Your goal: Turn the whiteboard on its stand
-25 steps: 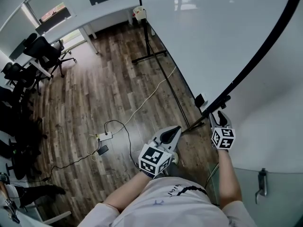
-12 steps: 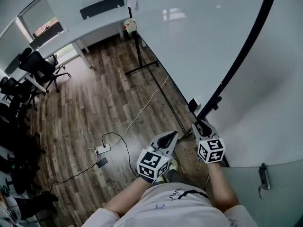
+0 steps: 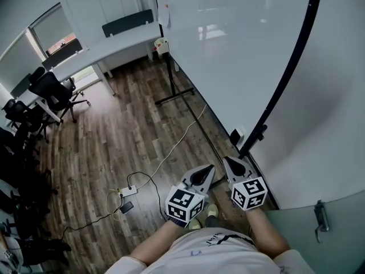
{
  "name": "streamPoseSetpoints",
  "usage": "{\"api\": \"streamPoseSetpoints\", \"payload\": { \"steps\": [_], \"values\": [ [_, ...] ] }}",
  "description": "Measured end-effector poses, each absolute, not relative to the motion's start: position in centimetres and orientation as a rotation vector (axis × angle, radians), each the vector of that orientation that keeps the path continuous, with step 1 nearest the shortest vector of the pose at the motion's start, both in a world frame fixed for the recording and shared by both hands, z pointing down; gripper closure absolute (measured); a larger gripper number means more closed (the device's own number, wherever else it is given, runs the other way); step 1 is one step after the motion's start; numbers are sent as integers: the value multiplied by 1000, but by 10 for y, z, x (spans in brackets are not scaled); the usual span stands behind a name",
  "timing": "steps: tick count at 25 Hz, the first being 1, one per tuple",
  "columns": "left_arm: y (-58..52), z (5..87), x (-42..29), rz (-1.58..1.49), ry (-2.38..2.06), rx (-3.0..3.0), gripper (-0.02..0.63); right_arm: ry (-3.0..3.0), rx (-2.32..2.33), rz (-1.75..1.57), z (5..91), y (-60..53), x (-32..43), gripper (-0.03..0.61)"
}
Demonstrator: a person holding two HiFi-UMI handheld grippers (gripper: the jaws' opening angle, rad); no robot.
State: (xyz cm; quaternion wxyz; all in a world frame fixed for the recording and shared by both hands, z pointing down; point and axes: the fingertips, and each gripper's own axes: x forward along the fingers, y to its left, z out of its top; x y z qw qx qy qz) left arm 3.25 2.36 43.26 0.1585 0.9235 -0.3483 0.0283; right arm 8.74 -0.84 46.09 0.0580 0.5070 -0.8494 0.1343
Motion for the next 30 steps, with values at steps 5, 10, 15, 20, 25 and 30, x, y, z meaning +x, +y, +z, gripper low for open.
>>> {"api": "streamPoseSetpoints", "payload": {
  "steps": [5,10,15,20,25,30],
  "values": [
    [25,423,23,43,-1035,2637,602,-2595,1503,372,452,-5,72,565],
    [30,421,26,50,-1027,2640,603,-2612,1490,352,440,0,66,565],
    [25,421,26,41,-1042,2635,603,-2625,1477,344,441,-4,63,565],
    [22,424,27,35,-1050,2621,603,-2614,1470,336,444,-4,62,565],
    [19,424,27,31,-1054,2618,603,-2603,1474,321,445,-6,64,565],
    [12,426,30,24,-1062,2625,603,-2603,1471,299,447,-13,66,565]
  ]
}}
